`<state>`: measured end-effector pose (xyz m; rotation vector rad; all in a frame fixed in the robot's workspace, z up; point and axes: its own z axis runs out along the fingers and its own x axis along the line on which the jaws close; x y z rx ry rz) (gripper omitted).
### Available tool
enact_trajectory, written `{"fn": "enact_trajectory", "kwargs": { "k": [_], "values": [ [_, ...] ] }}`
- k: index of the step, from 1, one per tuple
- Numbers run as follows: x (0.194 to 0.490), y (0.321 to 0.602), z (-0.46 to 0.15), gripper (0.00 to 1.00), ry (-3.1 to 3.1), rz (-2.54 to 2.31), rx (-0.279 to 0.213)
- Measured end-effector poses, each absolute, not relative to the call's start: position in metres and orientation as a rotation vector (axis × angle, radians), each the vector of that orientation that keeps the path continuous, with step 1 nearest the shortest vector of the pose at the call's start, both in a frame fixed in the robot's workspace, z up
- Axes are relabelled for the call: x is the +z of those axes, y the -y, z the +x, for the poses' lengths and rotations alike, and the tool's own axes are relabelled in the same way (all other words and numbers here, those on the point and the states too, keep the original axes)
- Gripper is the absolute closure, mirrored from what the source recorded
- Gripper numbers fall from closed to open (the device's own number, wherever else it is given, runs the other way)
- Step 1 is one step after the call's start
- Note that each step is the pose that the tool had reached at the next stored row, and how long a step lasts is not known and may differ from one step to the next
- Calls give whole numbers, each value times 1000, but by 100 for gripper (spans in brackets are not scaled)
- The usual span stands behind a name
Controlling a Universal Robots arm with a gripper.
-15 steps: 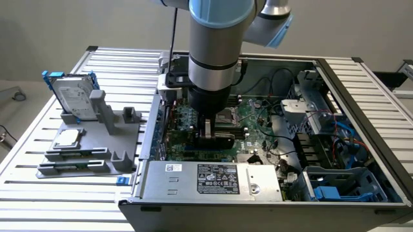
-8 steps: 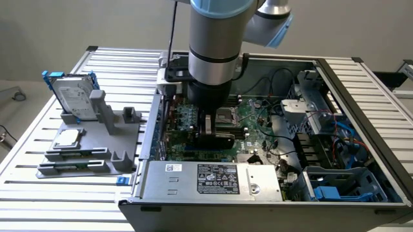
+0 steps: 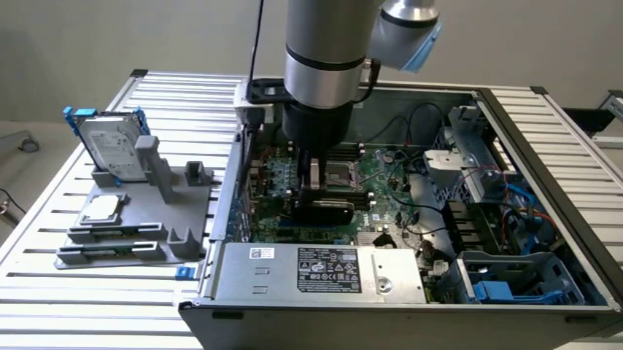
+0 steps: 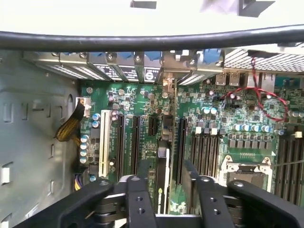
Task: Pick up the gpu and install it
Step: 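Insert the gpu into the slot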
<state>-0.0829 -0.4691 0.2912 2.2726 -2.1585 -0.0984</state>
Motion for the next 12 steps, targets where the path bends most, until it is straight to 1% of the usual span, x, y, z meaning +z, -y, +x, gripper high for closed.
{"fn": "enact_trajectory", "kwargs": {
  "k": [1,3,4,6,7,8,12],
  "values": [
    [294,469,-83,62,2158,2272,-99],
    [300,469,-83,74,2157,2271,-101],
    [300,469,-83,74,2157,2270,-102],
    [301,469,-83,86,2157,2270,-103],
    [301,469,-83,86,2156,2270,-103],
    [301,469,-83,89,2156,2270,-103],
    [302,469,-83,89,2156,2270,-103]
  ]
}}
